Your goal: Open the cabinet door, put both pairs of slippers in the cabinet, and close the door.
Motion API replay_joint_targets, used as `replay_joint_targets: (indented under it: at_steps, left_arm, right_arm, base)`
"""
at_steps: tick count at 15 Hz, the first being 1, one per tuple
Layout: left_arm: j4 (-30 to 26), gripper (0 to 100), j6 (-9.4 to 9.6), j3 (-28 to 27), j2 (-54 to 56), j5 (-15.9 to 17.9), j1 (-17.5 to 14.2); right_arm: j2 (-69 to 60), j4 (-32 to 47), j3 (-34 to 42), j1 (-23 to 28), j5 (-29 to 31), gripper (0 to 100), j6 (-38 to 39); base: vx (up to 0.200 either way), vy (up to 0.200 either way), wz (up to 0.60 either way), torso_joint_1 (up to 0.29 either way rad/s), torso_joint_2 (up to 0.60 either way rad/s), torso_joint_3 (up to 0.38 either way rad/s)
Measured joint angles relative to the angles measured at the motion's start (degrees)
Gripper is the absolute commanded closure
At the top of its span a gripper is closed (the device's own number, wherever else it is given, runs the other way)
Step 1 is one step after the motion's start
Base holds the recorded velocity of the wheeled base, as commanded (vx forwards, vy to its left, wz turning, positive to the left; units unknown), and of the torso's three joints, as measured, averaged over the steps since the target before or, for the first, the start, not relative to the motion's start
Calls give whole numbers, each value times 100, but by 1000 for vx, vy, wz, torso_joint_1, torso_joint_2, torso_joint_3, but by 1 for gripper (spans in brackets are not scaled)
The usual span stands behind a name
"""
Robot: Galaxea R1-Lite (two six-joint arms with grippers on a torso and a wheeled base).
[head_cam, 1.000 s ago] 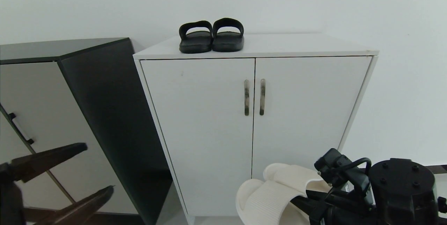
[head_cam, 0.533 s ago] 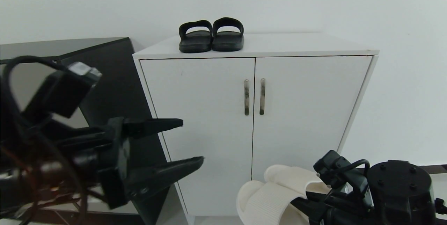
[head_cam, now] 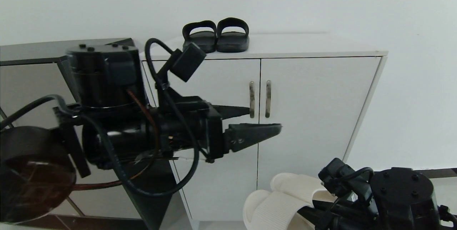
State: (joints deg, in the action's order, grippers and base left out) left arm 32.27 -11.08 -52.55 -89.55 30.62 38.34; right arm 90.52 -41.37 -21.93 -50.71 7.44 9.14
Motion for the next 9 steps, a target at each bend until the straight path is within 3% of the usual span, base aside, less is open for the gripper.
replay_joint_targets:
  at_steps: [2,3,7,8,9]
  left_arm:
    - [5,0,-517,-560,-416,-17,140]
    - [2,0,-670,-769,-601,-27,179]
    - [2,0,-679,-1037,-1023,-49,212]
    - [16,0,-651,-1109,-1114,-143,212]
    - [115,0,-610,-1191,-1213,-446,210]
  right_arm:
    - [-5,0,35,0,-29,100,-6]
    - [-2,0,63,-2,-46,100,-9]
    - [-9,-6,116,-91,-63,100,-6]
    - [-11,-15,121,-118,-73,100,-4]
    - [-11,-23,132,-135,-74,100,5]
  base:
    - [0,0,0,0,0,0]
    - [0,0,0,0,0,0]
    - [0,0,0,0,0,0]
    - [0,0,0,0,0,0]
    - [0,0,0,0,0,0]
